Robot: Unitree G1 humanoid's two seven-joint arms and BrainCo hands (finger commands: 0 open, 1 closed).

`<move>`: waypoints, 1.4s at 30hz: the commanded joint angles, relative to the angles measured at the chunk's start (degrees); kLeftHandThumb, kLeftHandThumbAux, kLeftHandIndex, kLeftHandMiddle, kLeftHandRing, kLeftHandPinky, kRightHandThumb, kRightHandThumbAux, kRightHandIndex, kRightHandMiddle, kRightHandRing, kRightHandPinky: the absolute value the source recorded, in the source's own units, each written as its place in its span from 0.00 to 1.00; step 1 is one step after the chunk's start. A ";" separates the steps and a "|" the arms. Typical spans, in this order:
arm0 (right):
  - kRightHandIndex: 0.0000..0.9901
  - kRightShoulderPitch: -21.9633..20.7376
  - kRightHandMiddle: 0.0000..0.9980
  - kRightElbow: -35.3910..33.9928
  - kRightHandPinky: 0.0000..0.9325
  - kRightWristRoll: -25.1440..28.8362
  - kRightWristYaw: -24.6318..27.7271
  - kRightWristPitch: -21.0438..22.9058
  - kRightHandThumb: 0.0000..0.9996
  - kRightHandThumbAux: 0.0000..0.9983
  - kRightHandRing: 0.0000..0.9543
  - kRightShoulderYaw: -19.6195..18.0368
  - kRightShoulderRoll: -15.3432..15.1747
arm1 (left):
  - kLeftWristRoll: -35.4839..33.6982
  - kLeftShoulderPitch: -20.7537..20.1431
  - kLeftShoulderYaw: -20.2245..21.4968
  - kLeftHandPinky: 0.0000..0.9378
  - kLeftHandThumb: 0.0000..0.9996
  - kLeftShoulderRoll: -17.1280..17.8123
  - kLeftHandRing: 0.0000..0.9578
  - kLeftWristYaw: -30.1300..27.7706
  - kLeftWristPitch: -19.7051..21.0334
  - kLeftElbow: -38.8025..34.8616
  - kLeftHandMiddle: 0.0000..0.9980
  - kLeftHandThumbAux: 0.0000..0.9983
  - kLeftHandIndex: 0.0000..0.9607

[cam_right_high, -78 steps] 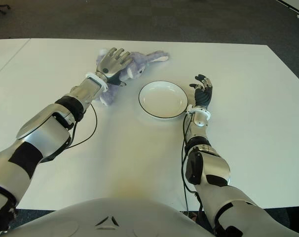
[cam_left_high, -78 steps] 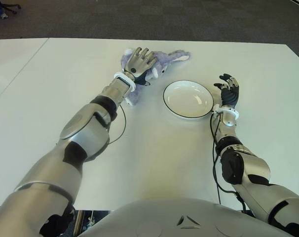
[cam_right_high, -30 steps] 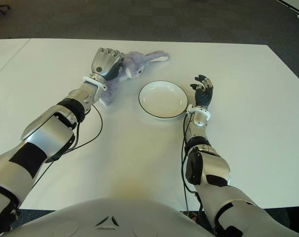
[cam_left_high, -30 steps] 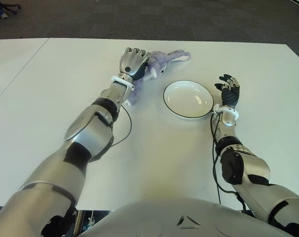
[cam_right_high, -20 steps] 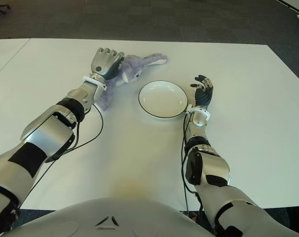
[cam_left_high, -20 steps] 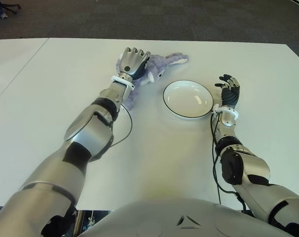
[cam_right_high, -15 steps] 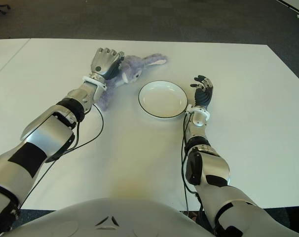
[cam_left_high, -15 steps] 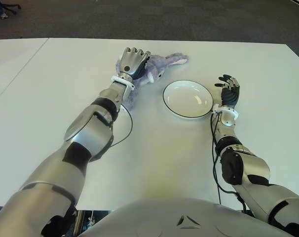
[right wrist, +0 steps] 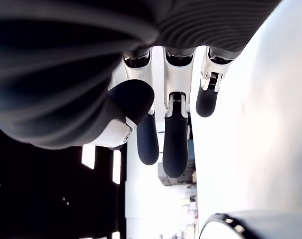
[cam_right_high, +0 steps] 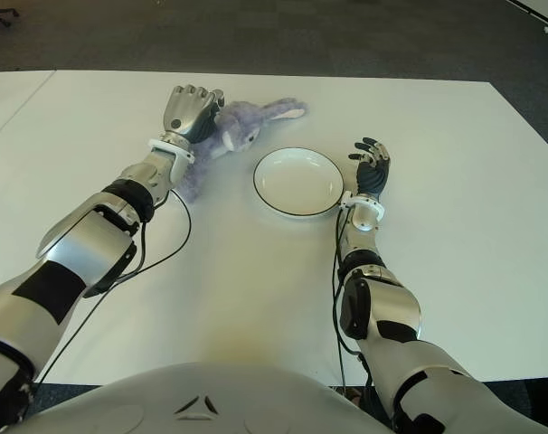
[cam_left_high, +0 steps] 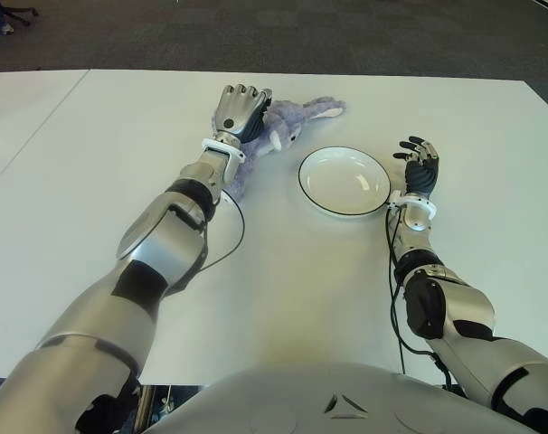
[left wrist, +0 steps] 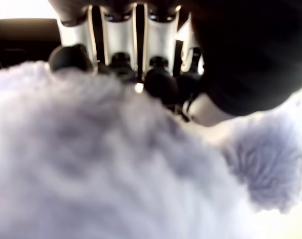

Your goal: Put the doll into the plate.

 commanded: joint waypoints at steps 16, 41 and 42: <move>0.31 14.11 0.34 7.63 0.14 0.29 -1.85 2.76 1.00 0.66 0.49 0.55 7.86 | 2.22 3.20 -2.52 0.00 0.44 3.84 0.00 -0.37 -1.13 -0.05 0.00 0.34 0.00; 0.31 14.18 0.36 7.65 0.18 -0.79 -4.13 3.19 1.00 0.66 0.49 2.14 7.80 | 9.78 2.69 -10.29 0.00 0.29 14.21 0.00 1.71 -9.27 -4.81 0.00 0.22 0.00; 0.31 14.24 0.36 7.66 0.17 -0.82 -4.26 3.24 1.00 0.66 0.49 2.22 7.79 | 9.99 2.63 -10.48 0.00 0.30 14.35 0.00 1.92 -9.30 -4.81 0.00 0.22 0.00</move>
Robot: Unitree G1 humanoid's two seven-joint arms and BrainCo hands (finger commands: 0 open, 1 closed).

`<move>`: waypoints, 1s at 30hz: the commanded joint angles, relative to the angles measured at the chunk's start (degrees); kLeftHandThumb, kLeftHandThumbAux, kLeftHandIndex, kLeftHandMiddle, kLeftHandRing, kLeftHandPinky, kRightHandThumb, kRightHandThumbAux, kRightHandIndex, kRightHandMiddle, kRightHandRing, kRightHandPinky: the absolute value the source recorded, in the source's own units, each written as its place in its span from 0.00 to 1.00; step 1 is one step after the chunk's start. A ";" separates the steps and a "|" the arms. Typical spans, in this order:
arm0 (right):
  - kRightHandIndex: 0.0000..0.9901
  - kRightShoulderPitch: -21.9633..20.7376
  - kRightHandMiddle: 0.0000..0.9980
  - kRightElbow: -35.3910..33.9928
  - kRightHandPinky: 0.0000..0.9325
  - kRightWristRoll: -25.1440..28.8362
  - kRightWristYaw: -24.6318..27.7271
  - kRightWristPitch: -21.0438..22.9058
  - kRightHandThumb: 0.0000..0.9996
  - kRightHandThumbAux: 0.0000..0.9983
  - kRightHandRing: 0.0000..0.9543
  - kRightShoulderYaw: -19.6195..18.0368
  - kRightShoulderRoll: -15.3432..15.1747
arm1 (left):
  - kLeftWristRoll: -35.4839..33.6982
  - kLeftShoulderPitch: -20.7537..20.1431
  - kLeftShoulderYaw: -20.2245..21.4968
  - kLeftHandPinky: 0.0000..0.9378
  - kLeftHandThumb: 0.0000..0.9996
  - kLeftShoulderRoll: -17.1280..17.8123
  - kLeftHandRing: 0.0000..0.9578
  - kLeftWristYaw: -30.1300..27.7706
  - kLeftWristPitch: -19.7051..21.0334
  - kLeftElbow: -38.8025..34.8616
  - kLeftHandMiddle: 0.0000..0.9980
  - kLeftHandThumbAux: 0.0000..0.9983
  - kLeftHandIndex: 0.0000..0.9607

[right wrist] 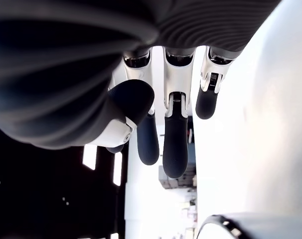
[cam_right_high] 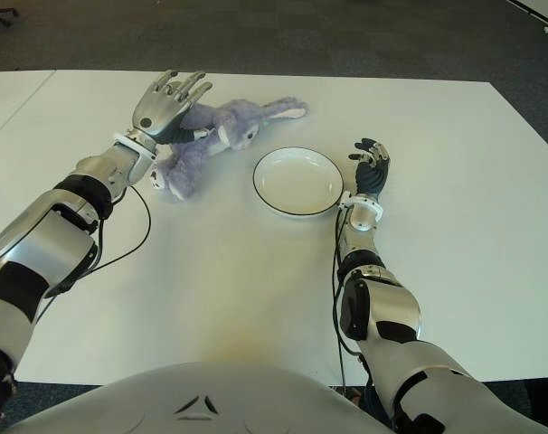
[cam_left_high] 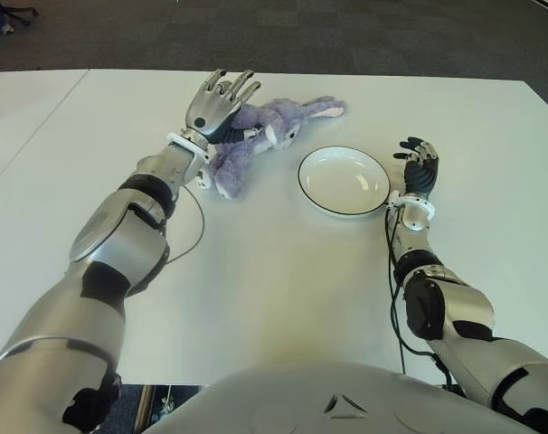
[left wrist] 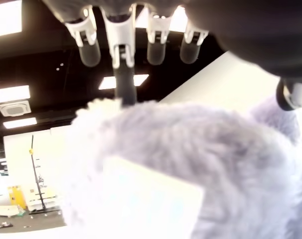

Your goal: Put the doll into the plate.

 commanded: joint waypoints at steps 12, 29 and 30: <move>0.31 14.04 0.35 7.75 0.12 0.12 -1.38 3.82 1.00 0.66 0.49 1.06 7.68 | 4.07 0.74 -3.45 0.00 0.29 3.27 0.00 1.40 -2.90 -1.43 0.00 0.21 0.00; 0.32 13.96 0.34 7.88 0.14 0.61 -1.42 4.07 1.00 0.66 0.49 0.58 7.77 | 3.82 0.49 -4.86 0.00 0.25 3.16 0.00 -3.34 -4.45 -0.85 0.00 0.26 0.00; 0.32 13.97 0.34 7.93 0.14 0.66 -1.35 4.22 1.00 0.66 0.49 0.50 7.71 | 3.78 0.49 -4.90 0.00 0.24 3.09 0.00 -3.45 -4.43 -0.82 0.00 0.26 0.00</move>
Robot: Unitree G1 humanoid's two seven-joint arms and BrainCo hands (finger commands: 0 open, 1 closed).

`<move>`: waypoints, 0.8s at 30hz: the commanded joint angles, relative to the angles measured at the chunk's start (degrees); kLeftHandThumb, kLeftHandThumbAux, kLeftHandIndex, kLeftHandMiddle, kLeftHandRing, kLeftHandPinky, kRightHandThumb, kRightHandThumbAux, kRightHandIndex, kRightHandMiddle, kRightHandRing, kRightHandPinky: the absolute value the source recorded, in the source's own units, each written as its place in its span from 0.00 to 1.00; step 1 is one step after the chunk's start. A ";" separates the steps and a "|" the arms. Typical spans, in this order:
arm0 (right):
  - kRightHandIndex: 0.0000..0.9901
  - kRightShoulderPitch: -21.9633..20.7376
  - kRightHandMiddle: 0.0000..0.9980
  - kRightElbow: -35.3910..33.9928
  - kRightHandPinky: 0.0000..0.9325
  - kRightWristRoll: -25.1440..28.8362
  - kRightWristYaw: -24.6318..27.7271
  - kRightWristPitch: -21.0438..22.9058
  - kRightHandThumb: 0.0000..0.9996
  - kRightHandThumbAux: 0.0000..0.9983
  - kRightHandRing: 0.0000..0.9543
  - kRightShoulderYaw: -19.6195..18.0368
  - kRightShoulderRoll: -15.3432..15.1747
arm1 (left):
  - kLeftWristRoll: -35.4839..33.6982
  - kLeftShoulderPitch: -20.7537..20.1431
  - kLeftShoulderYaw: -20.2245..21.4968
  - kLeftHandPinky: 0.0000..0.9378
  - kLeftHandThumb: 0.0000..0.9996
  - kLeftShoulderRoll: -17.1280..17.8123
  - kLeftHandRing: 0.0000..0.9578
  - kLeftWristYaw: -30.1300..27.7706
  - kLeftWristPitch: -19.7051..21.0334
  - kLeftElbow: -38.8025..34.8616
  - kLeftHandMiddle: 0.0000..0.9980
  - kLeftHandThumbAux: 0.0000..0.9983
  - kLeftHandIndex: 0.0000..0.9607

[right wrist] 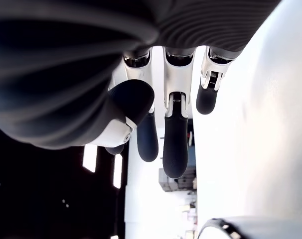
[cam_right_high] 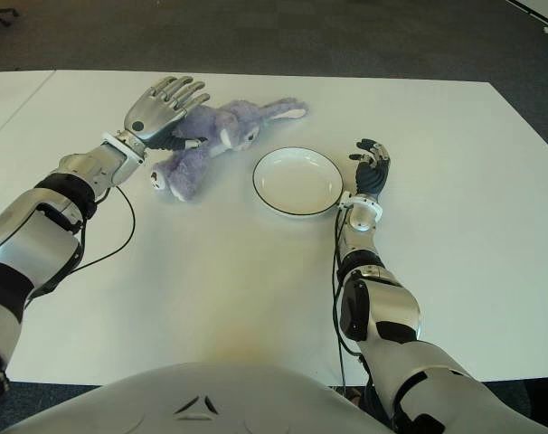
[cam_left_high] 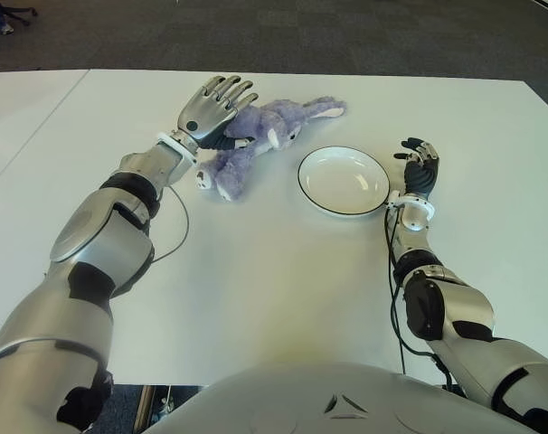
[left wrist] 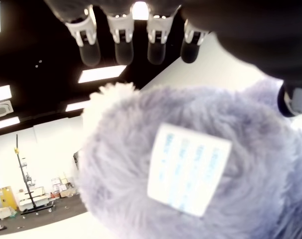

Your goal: Put the doll into the plate.

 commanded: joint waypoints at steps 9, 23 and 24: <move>0.32 13.78 0.33 7.68 0.15 0.21 -1.42 3.18 1.00 0.66 0.49 0.50 8.35 | 1.07 0.56 -1.37 0.00 0.26 -1.74 0.00 -5.86 -0.66 0.14 0.00 0.27 0.00; 0.32 13.98 0.34 7.64 0.21 0.64 -0.52 2.74 1.00 0.66 0.49 0.24 8.56 | 1.12 0.67 -1.83 0.00 0.31 -5.00 0.00 -8.93 -1.45 0.46 0.00 0.27 0.00; 0.32 14.00 0.34 7.64 0.21 0.65 -0.46 2.71 1.00 0.66 0.49 0.24 8.58 | 1.15 0.65 -1.86 0.00 0.31 -5.11 0.00 -9.05 -1.48 0.50 0.00 0.27 0.00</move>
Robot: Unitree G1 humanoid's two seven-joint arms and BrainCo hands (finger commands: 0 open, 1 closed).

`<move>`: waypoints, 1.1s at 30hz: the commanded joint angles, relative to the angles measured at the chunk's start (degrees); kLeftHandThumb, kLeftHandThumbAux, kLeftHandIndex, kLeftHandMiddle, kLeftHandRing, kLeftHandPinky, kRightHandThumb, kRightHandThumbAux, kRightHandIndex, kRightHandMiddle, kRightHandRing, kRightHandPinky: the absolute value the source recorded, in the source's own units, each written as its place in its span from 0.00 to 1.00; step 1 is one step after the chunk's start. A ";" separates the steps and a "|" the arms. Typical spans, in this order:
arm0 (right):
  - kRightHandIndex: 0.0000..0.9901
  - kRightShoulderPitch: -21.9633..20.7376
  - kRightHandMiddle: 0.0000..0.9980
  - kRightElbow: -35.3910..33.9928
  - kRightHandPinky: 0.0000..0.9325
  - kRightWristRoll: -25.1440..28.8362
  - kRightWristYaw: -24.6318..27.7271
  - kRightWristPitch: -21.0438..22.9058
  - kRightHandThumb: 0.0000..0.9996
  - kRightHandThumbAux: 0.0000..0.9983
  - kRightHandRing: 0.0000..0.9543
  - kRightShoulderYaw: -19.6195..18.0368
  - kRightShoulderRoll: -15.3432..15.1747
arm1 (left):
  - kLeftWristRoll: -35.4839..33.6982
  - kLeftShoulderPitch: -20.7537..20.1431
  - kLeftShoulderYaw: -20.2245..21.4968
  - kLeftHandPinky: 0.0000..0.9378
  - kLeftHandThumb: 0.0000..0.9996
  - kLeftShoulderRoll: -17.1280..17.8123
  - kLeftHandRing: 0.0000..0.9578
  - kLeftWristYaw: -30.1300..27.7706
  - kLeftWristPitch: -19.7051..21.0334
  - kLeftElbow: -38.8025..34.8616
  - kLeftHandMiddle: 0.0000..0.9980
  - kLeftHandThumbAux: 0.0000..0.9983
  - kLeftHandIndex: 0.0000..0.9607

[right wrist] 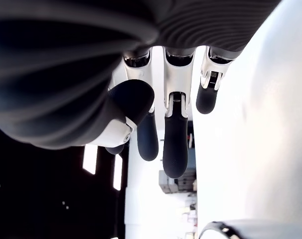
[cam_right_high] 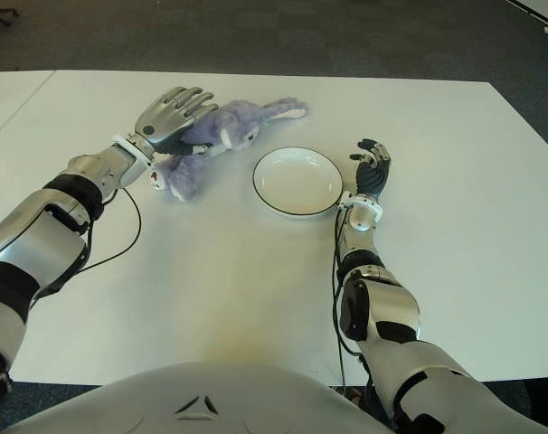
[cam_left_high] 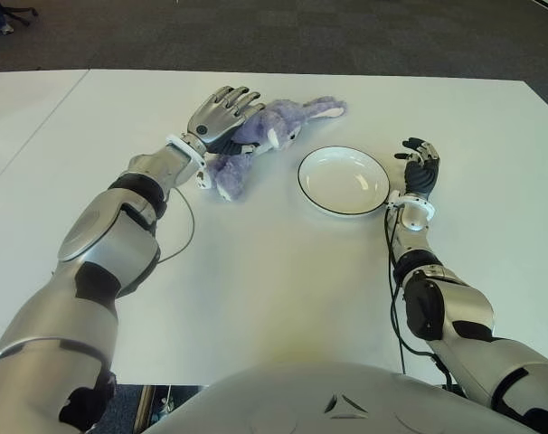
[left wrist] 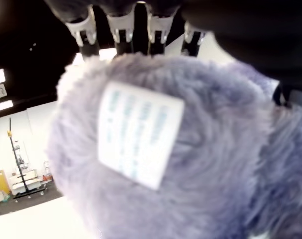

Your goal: Put the doll into the plate.

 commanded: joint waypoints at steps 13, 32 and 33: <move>0.32 14.15 0.35 7.59 0.19 0.04 -1.46 2.23 1.00 0.66 0.49 0.73 9.14 | 2.51 -0.99 -3.34 0.00 0.26 -7.48 0.00 -5.10 2.28 2.20 0.00 0.29 0.00; 0.31 14.25 0.37 7.58 0.25 0.29 -1.45 2.05 1.00 0.66 0.49 0.73 9.95 | 3.26 -2.42 -4.46 0.00 0.15 -14.00 0.00 -4.27 8.92 4.42 0.00 0.34 0.00; 0.31 14.25 0.37 7.57 0.25 0.24 -1.48 2.04 1.00 0.66 0.49 0.79 9.95 | 3.10 -2.38 -4.39 0.00 0.15 -14.54 0.00 -4.22 9.39 4.55 0.00 0.34 0.00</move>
